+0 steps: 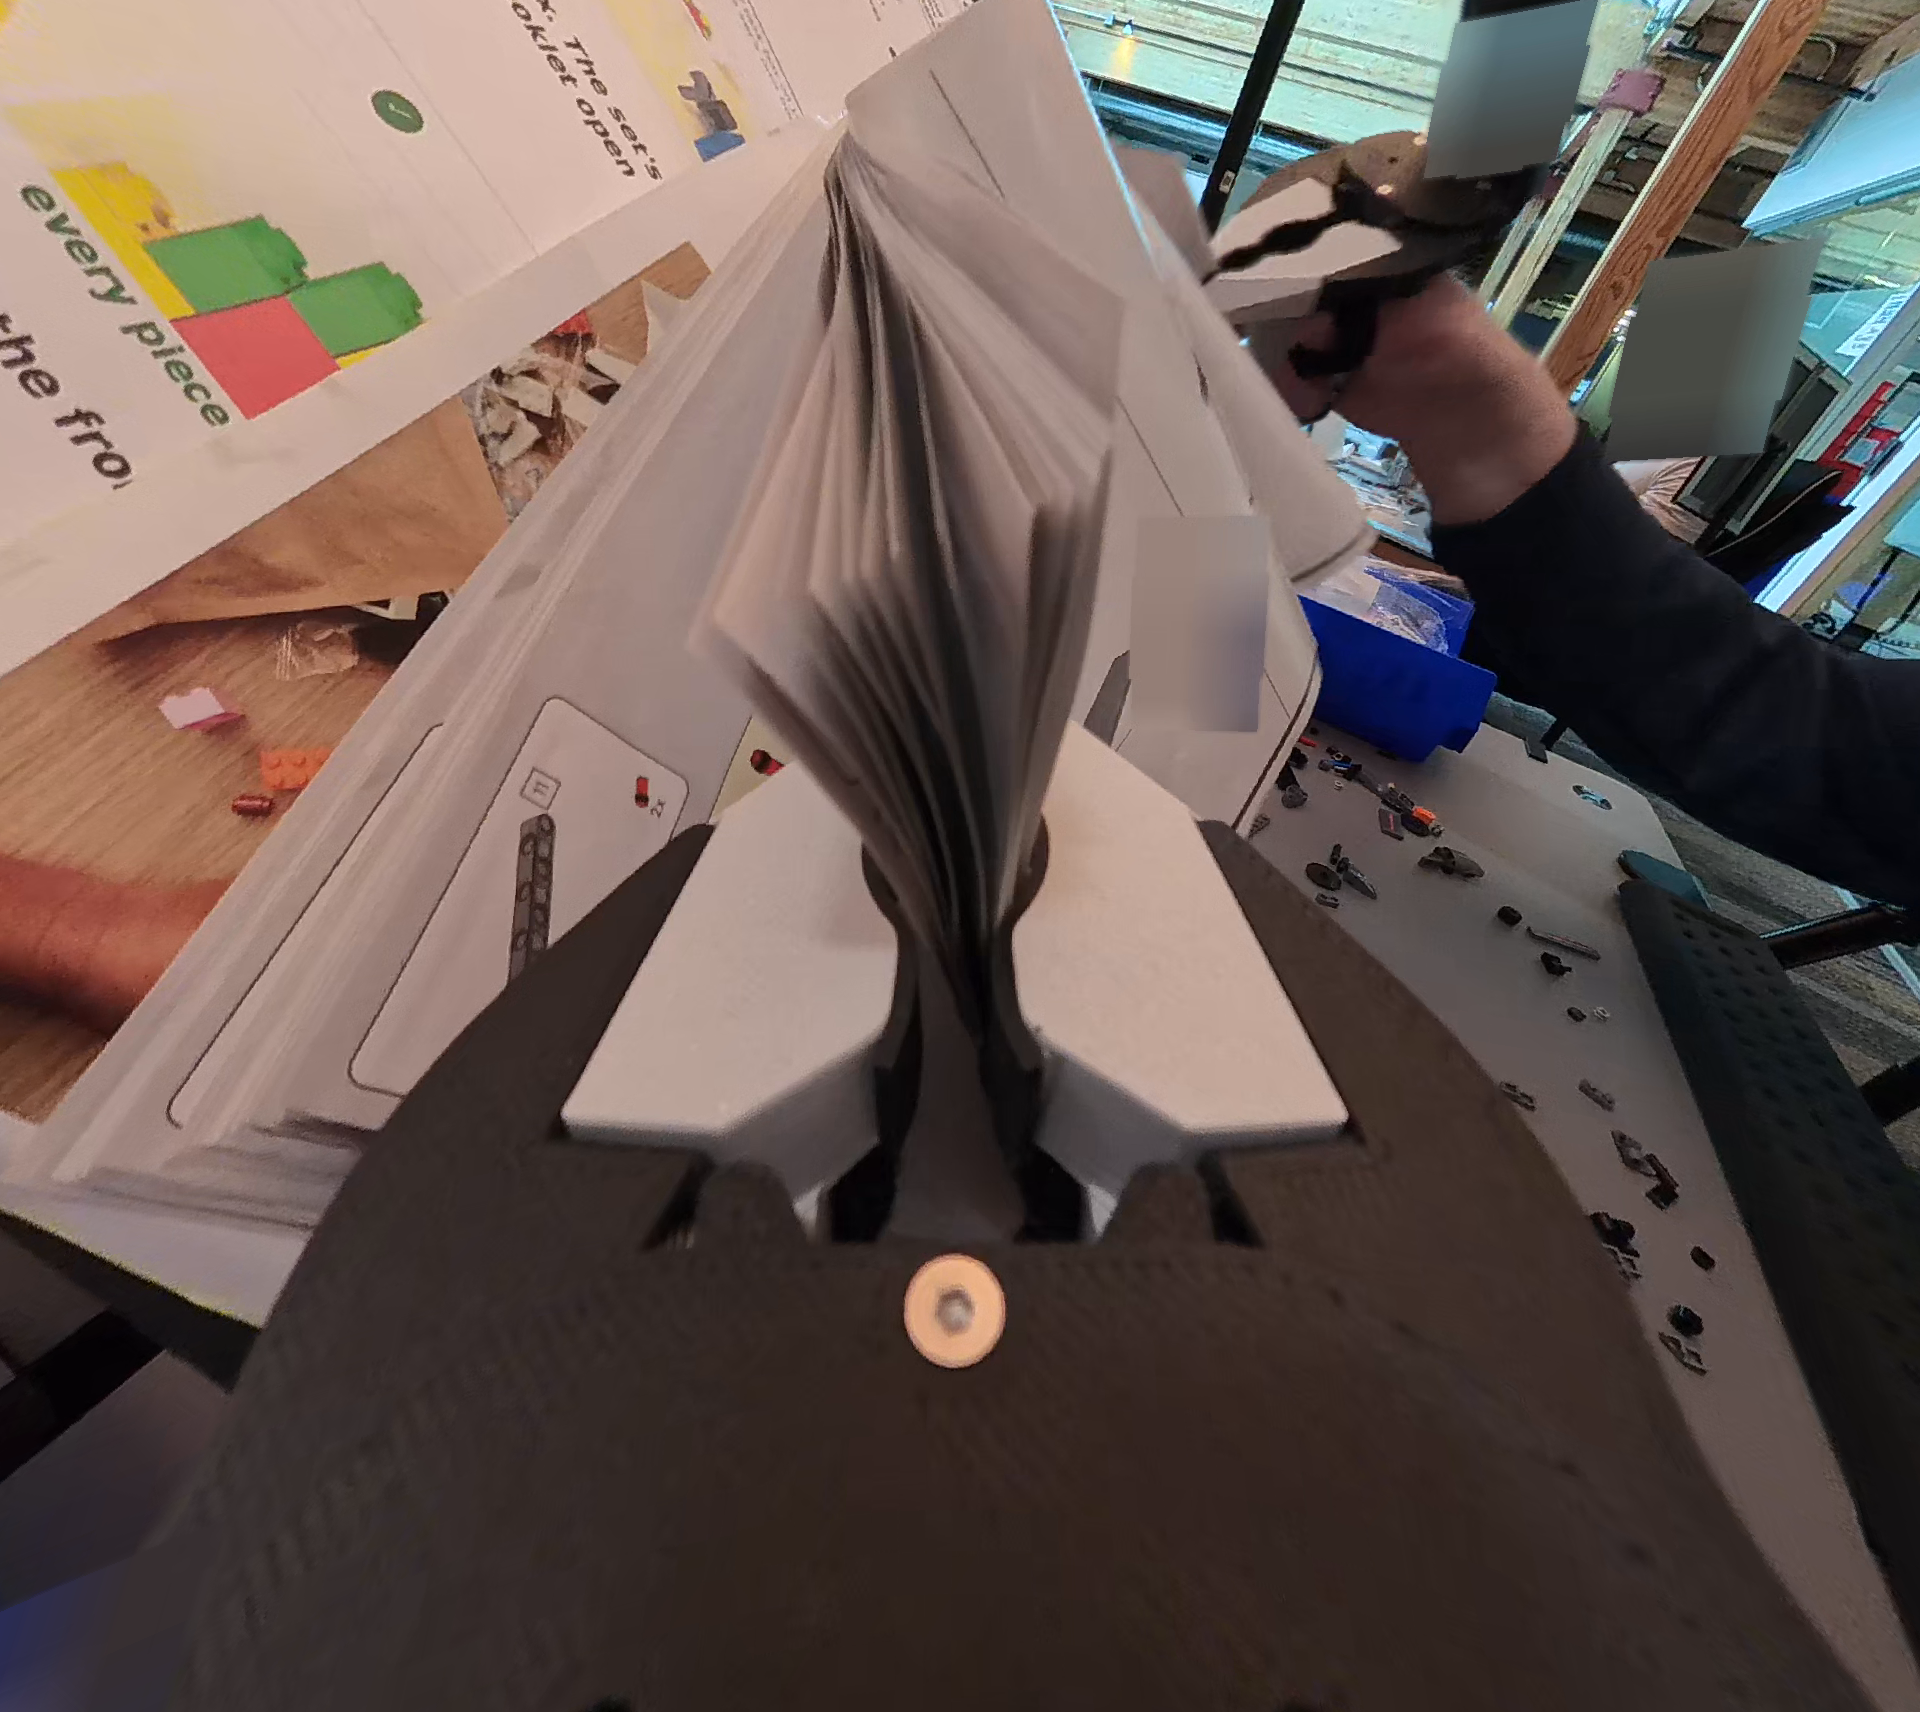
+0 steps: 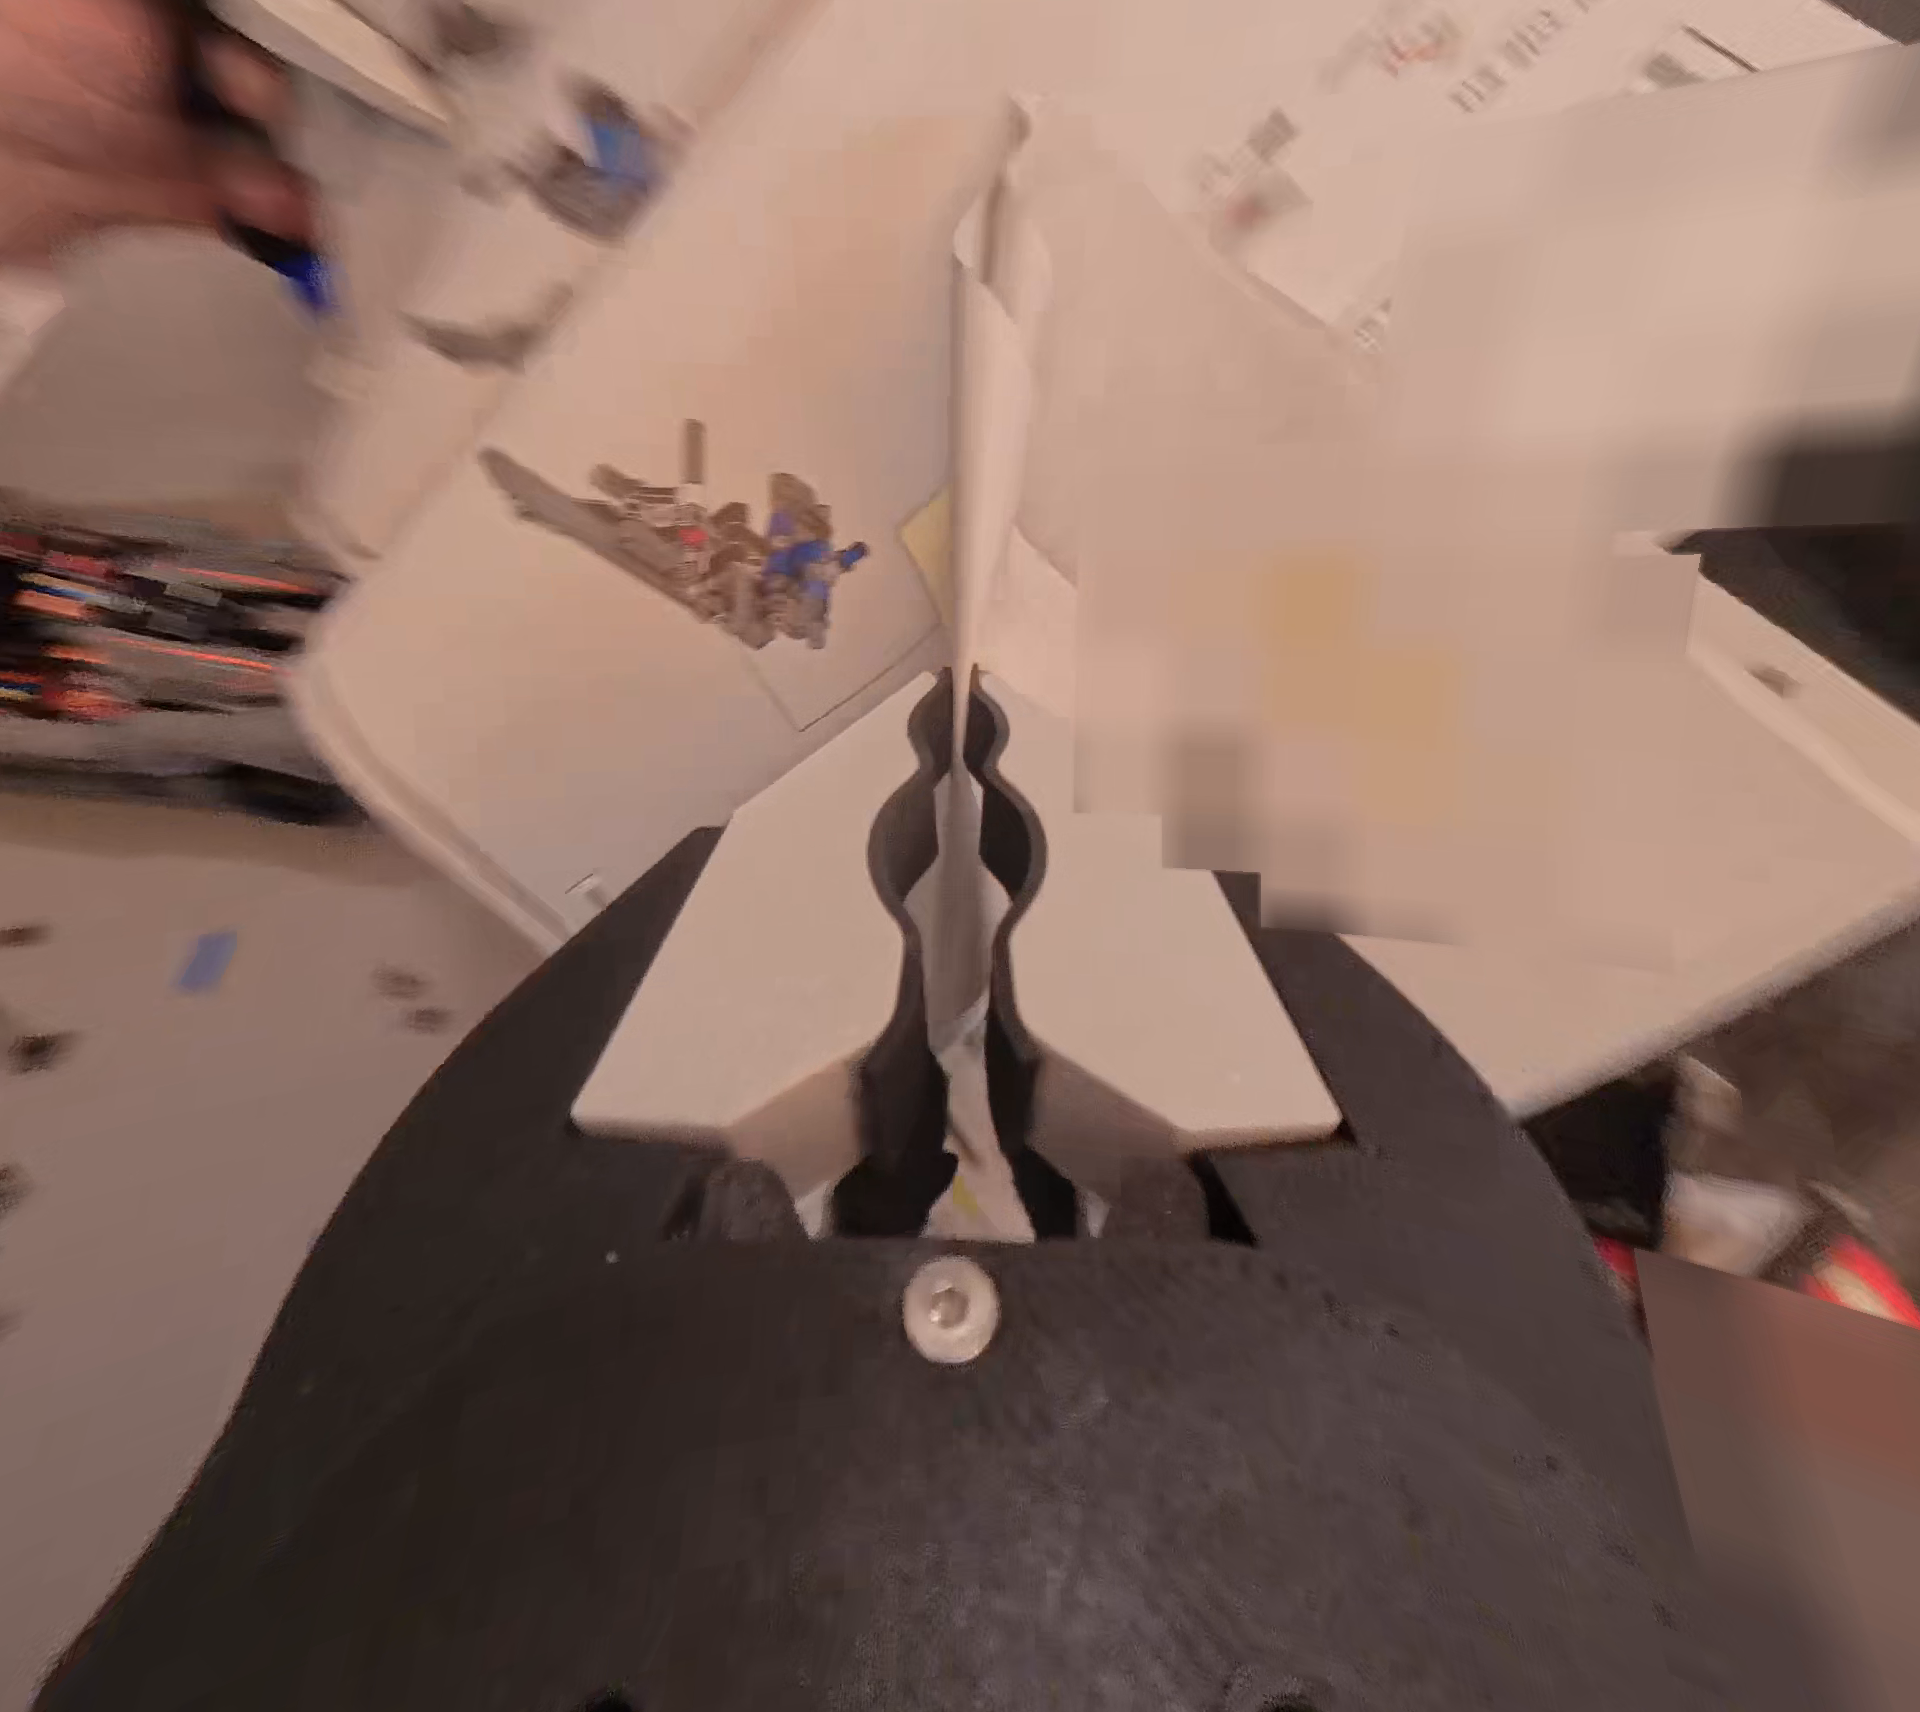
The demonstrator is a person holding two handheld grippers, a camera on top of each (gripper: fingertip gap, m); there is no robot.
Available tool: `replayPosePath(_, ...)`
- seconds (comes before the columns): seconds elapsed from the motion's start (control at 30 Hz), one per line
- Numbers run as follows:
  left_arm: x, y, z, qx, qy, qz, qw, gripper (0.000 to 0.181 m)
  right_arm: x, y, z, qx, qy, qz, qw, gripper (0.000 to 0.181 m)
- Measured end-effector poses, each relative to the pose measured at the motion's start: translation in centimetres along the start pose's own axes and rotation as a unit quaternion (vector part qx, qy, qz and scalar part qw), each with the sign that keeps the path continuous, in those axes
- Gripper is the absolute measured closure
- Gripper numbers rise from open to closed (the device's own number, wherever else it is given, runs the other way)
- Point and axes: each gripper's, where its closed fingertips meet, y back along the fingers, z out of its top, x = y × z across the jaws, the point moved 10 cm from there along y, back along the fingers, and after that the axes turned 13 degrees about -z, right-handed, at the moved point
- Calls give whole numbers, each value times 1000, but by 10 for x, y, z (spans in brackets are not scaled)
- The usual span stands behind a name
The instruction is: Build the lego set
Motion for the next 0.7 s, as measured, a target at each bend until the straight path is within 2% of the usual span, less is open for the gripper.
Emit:
replayPosePath(0.1, 1, 0, 0, 2, 0, 1, 1000, 181, 29, 15, 33, -65, -44, 104, 992, 181)
replayPosePath(0.17, 2, -1, -1, 2, 2, 2, 1000, 181, 56, 19, 59, -110, -59, 179, 976, 180)
replayPosePath(0.2, 2, -1, -1, 2, 2, 2, 1000, 181, 76, 19, 74, -139, -62, 232, 961, 169)
replayPosePath(0.23, 3, -1, -1, 2, 3, 3, 1000, 181, 96, 19, 86, -162, -51, 282, 944, 149)
replayPosePath(0.27, 3, -1, -1, 1, 4, 3, 1000, 181, 112, 18, 95, -166, -29, 309, 936, 136)
replayPosePath(0.33, 2, -1, -1, 3, 5, 4, 1000, 181, 122, 15, 104, -153, 6, 315, 937, 109)
replayPosePath(0.37, 1, 0, -2, 5, 5, 4, 1000, 181, 116, 18, 106, -161, 0, 311, 937, 108)
replayPosePath(0.43, 1, 2, -3, 8, 6, 4, 1000, 181, 88, 26, 104, -193, -47, 276, 940, 106)
replayPosePath(0.5, 2, 5, -6, 11, 8, 3, 1000, 181, 49, 29, 90, -184, -65, 165, 967, 100)
replayPosePath(0.53, 3, 5, -6, 10, 9, 4, 1000, 181, 28, 27, 78, -159, -54, 80, 983, 95)
replayPosePath(0.6, 5, 5, -7, 6, 11, 2, 1000, 181, -8, 20, 50, -86, -19, -69, 994, 89)
replayPosePath(0.63, 5, 5, -7, 5, 11, 2, 1000, 181, -21, 16, 35, -53, -7, -113, 992, 88)
replayPosePath(0.7, 6, 4, -7, 3, 9, 1, 1000, 181, -36, 5, 10, -8, 1, -154, 988, 87)
